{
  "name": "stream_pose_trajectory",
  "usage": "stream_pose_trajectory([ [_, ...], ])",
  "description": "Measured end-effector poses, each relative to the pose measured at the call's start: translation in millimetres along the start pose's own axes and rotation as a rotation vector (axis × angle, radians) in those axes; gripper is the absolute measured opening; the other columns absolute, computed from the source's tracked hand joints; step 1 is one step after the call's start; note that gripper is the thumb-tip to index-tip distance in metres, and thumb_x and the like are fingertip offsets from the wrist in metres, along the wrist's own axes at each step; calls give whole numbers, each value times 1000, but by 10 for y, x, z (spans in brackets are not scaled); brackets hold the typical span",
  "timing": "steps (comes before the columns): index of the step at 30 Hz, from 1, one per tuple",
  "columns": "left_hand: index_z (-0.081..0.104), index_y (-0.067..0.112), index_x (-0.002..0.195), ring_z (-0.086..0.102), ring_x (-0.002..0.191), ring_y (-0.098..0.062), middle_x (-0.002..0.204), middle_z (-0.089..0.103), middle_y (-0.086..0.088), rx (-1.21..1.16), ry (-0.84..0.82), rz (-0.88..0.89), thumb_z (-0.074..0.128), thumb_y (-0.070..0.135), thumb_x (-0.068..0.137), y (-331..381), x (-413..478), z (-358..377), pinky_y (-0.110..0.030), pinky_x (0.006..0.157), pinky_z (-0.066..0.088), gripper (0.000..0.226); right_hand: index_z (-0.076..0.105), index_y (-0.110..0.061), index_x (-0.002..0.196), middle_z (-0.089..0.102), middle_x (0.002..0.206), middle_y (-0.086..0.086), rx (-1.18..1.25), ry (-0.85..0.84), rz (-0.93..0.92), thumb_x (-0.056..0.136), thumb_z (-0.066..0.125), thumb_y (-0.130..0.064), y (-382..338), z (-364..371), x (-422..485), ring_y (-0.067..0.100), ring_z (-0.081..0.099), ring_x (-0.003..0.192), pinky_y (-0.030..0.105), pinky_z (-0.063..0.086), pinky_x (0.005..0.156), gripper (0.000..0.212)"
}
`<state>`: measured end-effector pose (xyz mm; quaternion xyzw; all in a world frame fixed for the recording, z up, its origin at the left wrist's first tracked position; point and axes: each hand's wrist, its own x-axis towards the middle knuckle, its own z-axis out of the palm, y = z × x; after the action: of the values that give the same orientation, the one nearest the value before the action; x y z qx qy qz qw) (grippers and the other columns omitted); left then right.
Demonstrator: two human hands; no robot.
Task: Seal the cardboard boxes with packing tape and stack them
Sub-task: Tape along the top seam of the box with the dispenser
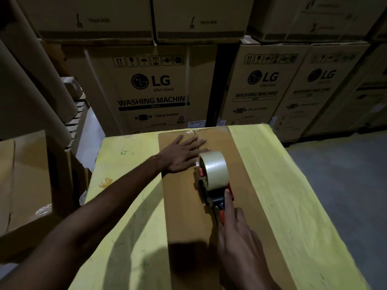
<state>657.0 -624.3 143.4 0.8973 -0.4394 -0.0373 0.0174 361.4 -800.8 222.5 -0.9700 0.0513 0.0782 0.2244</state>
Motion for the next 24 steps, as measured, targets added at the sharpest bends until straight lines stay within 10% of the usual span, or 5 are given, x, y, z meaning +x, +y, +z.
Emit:
stream_pose_trajectory([
  [8, 48, 18, 152, 23, 153, -18, 162, 42, -7, -68, 29, 132, 34, 31, 99, 556, -321, 171, -53, 127, -6, 56, -32, -33, 155, 38, 140, -3, -16, -23, 31, 108, 40, -29, -36, -72, -29, 12, 56, 93, 30, 49, 83, 86],
  [24, 42, 30, 156, 7, 159, -13, 170, 26, 5, -32, -45, 7, 28, 34, 112, 485, -229, 114, -55, 127, -10, 47, -16, -29, 161, 50, 126, 6, -66, -146, 46, 107, 45, -26, -120, -306, -115, 18, 58, 98, 34, 52, 83, 82],
])
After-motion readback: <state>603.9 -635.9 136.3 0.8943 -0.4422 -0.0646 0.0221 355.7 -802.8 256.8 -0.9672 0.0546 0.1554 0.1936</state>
